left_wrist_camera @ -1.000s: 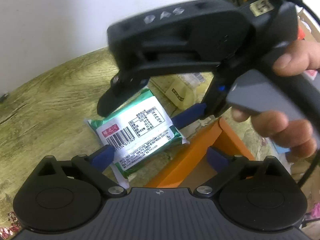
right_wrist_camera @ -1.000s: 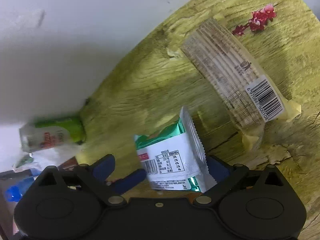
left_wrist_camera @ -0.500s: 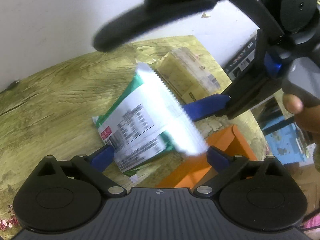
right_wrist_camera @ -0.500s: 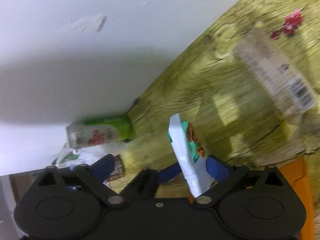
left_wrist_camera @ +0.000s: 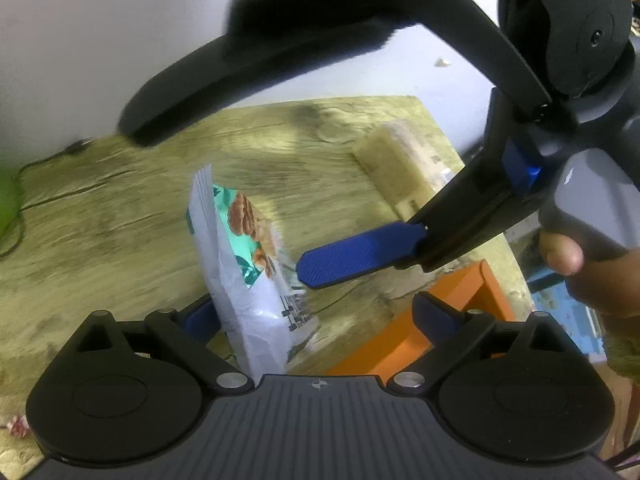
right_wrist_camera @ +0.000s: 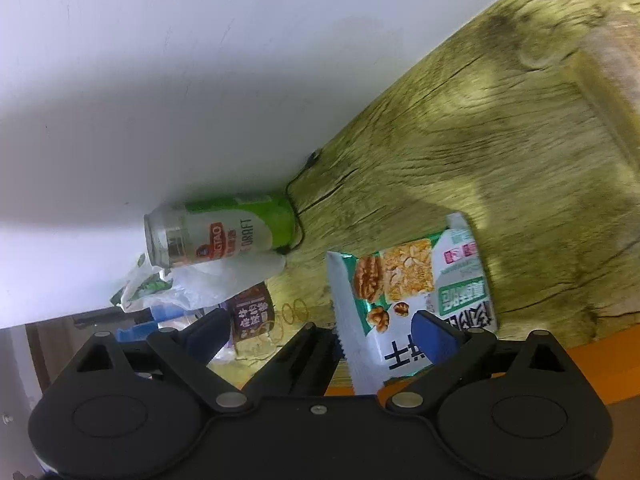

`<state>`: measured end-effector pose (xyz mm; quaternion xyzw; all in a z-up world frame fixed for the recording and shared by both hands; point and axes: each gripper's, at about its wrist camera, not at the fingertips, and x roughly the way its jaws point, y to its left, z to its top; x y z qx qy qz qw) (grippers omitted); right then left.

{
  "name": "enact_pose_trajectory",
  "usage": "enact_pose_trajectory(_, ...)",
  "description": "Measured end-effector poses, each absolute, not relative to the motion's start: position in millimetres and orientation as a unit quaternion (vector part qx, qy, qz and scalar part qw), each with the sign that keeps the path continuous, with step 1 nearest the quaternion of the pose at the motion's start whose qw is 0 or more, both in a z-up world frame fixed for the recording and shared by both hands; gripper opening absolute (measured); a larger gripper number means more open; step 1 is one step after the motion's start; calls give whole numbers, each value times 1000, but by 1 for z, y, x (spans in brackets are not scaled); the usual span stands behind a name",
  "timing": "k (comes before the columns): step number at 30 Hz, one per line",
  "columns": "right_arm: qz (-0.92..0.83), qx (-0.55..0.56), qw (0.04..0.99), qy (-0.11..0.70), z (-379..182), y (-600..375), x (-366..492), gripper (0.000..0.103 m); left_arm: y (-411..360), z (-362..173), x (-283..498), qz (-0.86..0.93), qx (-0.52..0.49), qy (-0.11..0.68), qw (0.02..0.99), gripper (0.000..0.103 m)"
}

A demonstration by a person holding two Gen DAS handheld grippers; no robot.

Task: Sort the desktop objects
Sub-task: 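Move both grippers to the second walnut biscuit packet by the can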

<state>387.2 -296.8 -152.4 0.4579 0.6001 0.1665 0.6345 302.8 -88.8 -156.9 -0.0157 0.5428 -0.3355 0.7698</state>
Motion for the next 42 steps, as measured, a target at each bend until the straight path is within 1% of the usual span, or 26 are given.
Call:
enact_pose_trajectory(7,169,454,636,601,-152,-285,386,98,-60,-171,335,-297,-18,546,783,99)
enact_pose_trajectory(17,128,481,621,605,-164,-302,376,98,-19,-145,330,-287,-28,528,799,99)
enact_pose_trajectory(23,113,502,578,633,-186,-287,378,98,-19,-146,346,-297,-37,517,802,99)
enact_pose_trajectory(30,102,506,548,658,-206,-276,385,98,-26,-161,359,-307,-34,534,787,99)
enact_pose_trajectory(35,87,500,570,646,-202,-277,396,98,-40,-164,349,-340,-18,541,769,99)
enact_pose_trajectory(38,83,461,643,605,-181,-277,406,98,-46,-161,339,-375,-7,541,753,99)
enact_pose_trajectory(42,89,452,672,580,-167,-278,412,98,-45,-156,331,-386,0,534,752,99)
